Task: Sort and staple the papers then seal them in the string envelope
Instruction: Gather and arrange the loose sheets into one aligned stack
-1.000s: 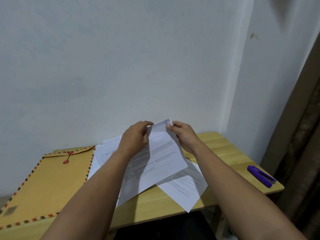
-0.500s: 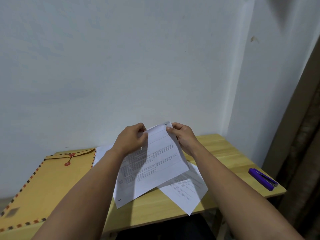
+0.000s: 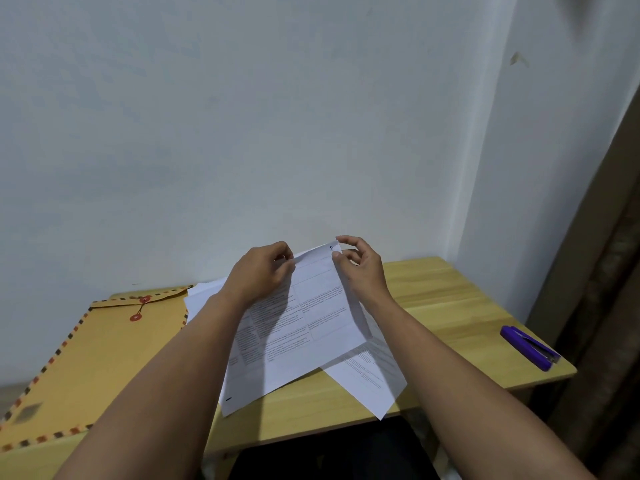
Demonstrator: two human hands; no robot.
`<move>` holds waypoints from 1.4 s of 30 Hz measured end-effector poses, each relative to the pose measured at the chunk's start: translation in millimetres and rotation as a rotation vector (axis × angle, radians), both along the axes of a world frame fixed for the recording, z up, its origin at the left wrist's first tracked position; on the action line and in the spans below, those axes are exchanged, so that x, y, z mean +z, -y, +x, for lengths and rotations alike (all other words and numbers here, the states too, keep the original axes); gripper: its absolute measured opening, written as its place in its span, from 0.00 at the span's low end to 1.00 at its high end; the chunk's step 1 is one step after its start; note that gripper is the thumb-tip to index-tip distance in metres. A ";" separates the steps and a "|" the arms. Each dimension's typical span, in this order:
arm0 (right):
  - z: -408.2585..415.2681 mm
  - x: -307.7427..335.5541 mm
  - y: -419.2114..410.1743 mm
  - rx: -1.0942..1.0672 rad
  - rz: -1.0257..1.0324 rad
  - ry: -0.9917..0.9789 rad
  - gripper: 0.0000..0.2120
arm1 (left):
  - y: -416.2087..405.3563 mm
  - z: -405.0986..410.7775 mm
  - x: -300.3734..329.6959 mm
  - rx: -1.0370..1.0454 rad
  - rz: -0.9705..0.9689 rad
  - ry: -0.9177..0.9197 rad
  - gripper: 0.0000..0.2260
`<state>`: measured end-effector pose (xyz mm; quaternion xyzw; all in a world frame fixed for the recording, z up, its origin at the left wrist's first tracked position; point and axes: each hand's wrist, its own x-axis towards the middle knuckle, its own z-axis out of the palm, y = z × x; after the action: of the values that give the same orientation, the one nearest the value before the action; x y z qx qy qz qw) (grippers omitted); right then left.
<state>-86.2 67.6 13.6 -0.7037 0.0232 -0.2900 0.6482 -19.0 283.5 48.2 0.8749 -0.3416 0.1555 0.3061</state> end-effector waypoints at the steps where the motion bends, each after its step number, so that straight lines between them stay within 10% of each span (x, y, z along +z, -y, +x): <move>1: 0.8 -1.0 -0.2 -0.002 0.007 0.005 0.10 | -0.4 -0.2 -1.6 -0.005 -0.002 0.000 0.03; 24: 5.1 -11.8 -3.7 -0.014 0.351 -0.034 0.08 | 5.9 0.3 -12.2 0.013 -0.027 0.005 0.02; 42: 8.2 -22.4 -8.8 -0.001 -0.144 -0.017 0.21 | -1.7 10.6 -5.8 0.061 0.020 0.255 0.09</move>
<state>-78.0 76.4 -8.8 -0.7511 0.0081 -0.2851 0.5954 -8.4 285.2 42.3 0.8610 -0.3525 0.2715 0.2464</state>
